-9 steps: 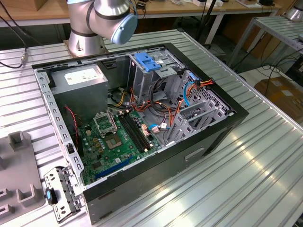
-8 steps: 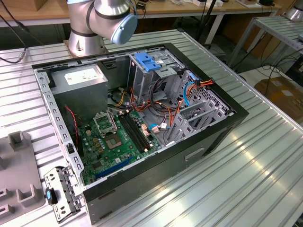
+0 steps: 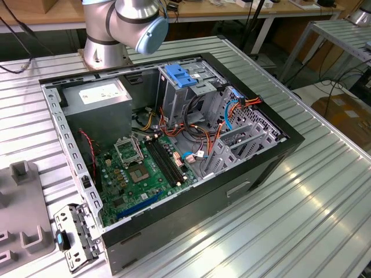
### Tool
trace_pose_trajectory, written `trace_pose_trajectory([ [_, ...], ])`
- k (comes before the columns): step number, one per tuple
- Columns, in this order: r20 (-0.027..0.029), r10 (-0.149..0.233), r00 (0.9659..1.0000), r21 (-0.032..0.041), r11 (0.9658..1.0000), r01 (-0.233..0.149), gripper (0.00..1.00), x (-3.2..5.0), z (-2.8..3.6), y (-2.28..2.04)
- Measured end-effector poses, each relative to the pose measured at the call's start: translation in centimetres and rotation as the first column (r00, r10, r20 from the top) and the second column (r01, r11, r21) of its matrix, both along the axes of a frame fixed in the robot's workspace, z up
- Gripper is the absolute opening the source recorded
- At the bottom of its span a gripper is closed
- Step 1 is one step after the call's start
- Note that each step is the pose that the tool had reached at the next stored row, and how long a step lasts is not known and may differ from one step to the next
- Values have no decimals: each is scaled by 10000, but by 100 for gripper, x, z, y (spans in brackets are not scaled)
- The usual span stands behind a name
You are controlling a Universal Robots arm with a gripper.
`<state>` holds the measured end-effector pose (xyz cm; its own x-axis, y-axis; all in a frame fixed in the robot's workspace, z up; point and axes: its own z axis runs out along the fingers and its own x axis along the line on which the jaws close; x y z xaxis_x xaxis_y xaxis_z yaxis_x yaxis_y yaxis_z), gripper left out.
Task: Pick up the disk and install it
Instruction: 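Pick up the disk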
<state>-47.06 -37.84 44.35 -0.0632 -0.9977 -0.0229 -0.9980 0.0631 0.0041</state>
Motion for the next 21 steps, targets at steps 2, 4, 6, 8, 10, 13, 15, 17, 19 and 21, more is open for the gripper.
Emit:
trace_pose_trajectory([
  [2,1,0,10000,1,10000,0,37,0,41,0],
  [4,1,0,10000,0,10000,0,37,0,85,0],
  [6,0,0,10000,0,10000,0,37,0,158,0],
  [8,1,1,10000,0,10000,-1,37,0,207,0],
  [10,0,0,10000,0,10000,0,37,0,276,0],
  [13,1,0,10000,0,10000,0,37,0,356,0],
  [15,0,2,10000,0,10000,-2,37,0,376,0],
  [17,2,36,10000,1,10000,-36,37,0,379,0],
  [19,-1,91,10000,0,10000,-91,37,0,387,0],
  [21,-1,103,9999,0,9999,-103,37,0,423,0],
])
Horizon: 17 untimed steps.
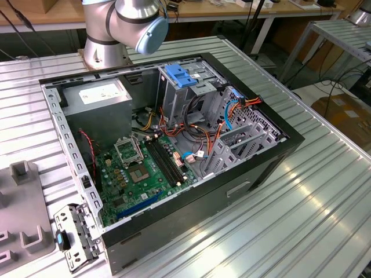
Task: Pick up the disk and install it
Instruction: 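Pick up the disk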
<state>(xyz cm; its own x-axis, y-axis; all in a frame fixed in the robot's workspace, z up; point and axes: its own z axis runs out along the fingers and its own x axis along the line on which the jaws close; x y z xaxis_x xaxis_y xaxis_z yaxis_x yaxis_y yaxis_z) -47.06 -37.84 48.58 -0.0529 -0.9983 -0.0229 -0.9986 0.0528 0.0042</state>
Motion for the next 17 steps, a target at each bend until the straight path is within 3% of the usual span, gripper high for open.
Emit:
trace_pose_trajectory([
  [8,0,9,10000,0,10000,-9,37,0,193,0],
  [17,3,9,10000,1,10000,-9,37,17,192,0],
])
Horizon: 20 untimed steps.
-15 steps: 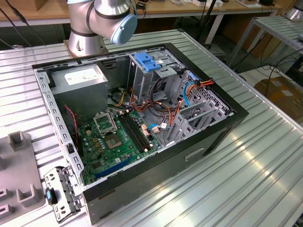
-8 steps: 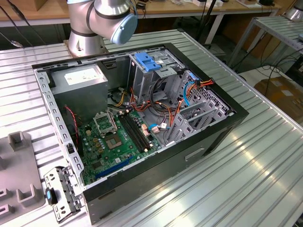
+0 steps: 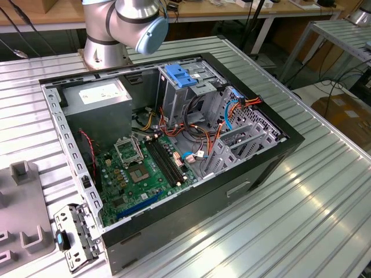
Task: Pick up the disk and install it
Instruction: 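Pick up the disk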
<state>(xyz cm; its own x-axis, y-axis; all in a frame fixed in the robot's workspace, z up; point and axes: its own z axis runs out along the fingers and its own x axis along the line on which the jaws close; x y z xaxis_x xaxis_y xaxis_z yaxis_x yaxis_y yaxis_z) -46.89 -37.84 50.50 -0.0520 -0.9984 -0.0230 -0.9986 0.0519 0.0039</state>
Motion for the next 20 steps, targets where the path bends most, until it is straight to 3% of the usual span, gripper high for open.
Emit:
trace_pose_trajectory([
  [20,-1,0,10000,0,10000,0,37,122,1,0],
])
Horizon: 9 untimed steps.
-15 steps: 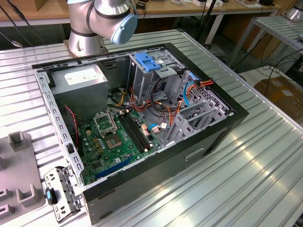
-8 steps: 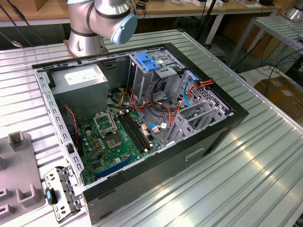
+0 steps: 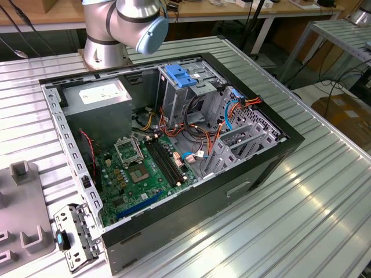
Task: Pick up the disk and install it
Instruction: 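Pick up the disk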
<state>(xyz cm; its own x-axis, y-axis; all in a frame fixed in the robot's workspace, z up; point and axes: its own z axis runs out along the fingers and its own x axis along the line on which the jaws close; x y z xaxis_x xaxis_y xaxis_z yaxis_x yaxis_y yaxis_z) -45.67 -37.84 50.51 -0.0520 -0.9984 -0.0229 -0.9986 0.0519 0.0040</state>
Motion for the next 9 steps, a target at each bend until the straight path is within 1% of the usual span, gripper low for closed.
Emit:
trace_pose_trajectory([
  [9,1,0,10000,0,10000,0,37,44,-1,0],
])
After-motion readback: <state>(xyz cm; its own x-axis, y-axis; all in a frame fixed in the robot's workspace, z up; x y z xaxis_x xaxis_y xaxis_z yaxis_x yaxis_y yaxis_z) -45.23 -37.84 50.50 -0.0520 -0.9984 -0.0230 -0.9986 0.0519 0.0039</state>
